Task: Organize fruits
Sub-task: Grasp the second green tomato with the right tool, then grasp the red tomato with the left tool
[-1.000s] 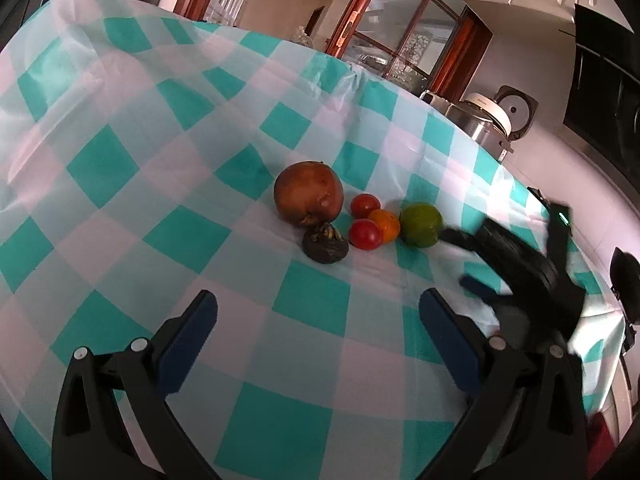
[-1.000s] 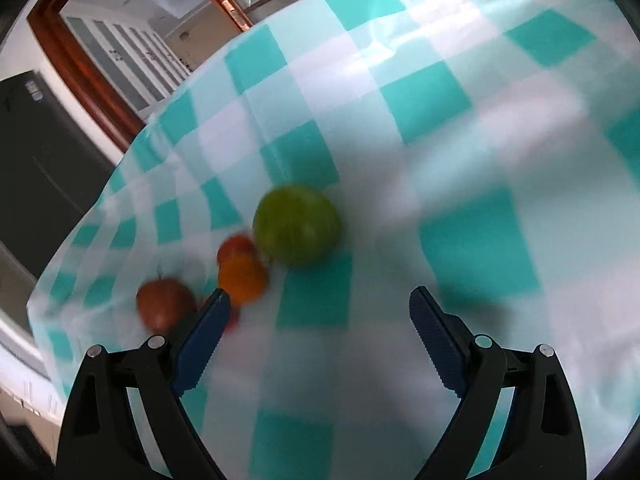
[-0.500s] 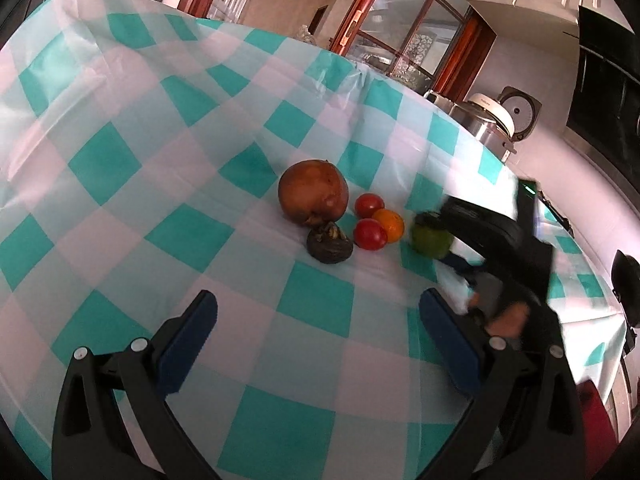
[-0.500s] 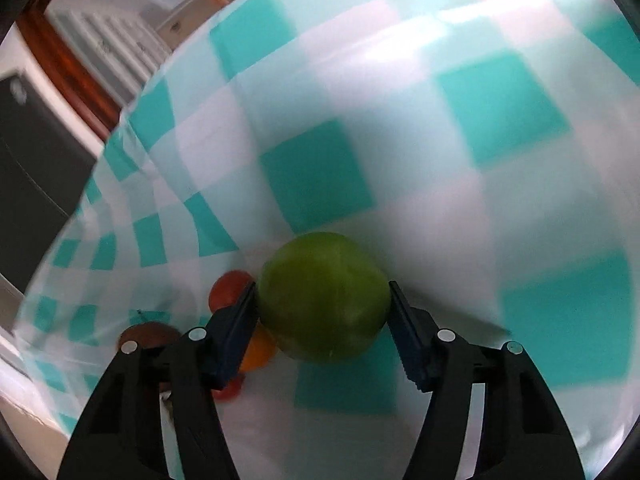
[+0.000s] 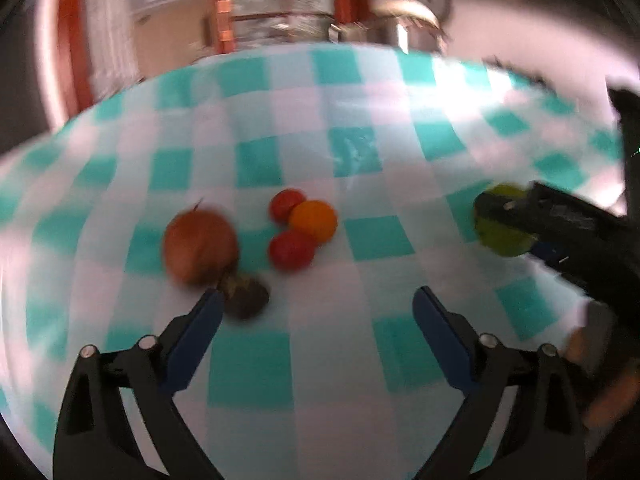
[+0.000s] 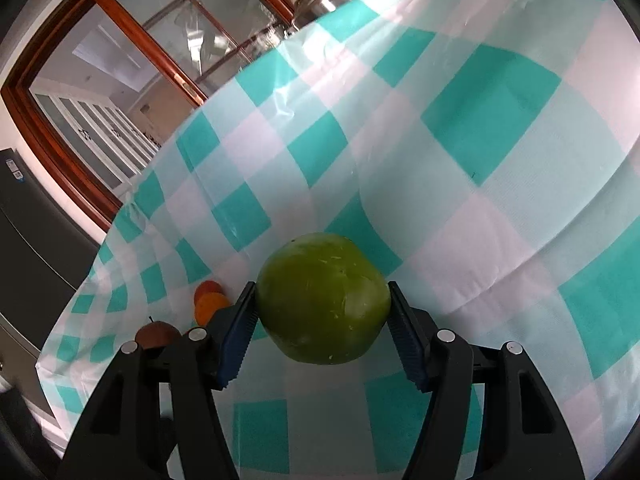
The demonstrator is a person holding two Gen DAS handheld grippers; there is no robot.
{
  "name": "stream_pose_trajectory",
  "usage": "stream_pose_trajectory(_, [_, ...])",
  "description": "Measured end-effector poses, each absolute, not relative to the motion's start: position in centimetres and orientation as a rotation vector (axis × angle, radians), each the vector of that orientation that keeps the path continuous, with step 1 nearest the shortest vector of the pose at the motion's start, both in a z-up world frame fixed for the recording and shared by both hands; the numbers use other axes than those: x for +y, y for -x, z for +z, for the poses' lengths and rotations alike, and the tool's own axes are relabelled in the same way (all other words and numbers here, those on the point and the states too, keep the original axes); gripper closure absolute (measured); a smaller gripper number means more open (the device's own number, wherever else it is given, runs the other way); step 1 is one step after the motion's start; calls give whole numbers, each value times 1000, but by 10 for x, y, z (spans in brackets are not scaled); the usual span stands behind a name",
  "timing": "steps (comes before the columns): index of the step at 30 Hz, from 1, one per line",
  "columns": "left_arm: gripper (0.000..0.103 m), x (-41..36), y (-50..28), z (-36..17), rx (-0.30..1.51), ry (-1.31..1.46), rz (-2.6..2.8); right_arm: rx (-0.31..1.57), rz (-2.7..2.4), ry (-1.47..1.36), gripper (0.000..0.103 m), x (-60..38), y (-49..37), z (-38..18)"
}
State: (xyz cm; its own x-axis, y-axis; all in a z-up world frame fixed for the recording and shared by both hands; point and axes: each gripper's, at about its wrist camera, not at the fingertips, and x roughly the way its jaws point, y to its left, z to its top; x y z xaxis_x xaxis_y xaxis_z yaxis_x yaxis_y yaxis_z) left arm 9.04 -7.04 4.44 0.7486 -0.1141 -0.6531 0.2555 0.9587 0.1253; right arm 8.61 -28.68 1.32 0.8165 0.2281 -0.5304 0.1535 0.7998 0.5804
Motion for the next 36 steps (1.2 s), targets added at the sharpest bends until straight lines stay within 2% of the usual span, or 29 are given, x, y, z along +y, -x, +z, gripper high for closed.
stream_pose_trajectory(6, [20, -90, -147, 30, 784, -476, -272, 626, 49, -643, 40, -285, -91, 14])
stream_pose_trajectory(12, [21, -82, -184, 18, 918, -512, -396, 630, 55, -630, 40, -285, -92, 14])
stream_pose_trajectory(13, [25, -80, -185, 18, 921, -514, -405, 631, 56, -630, 40, -284, -92, 14])
stream_pose_trajectory(15, [50, -77, -184, 18, 928, -545, -399, 633, 59, -629, 40, -284, -93, 14])
stream_pose_trajectory(18, [69, -71, -177, 19, 917, -577, -388, 633, 57, -632, 40, -284, -93, 13])
stream_pose_trajectory(21, [70, -55, -165, 21, 909, -511, -396, 626, 53, -622, 40, -283, -92, 14])
stream_pose_trajectory(29, [70, -32, -76, 41, 749, -324, -339, 608, 47, -581, 40, -277, -92, 17])
stream_pose_trajectory(36, [67, -76, -34, 16, 829, -323, -443, 604, 35, -590, 40, -279, -90, 17])
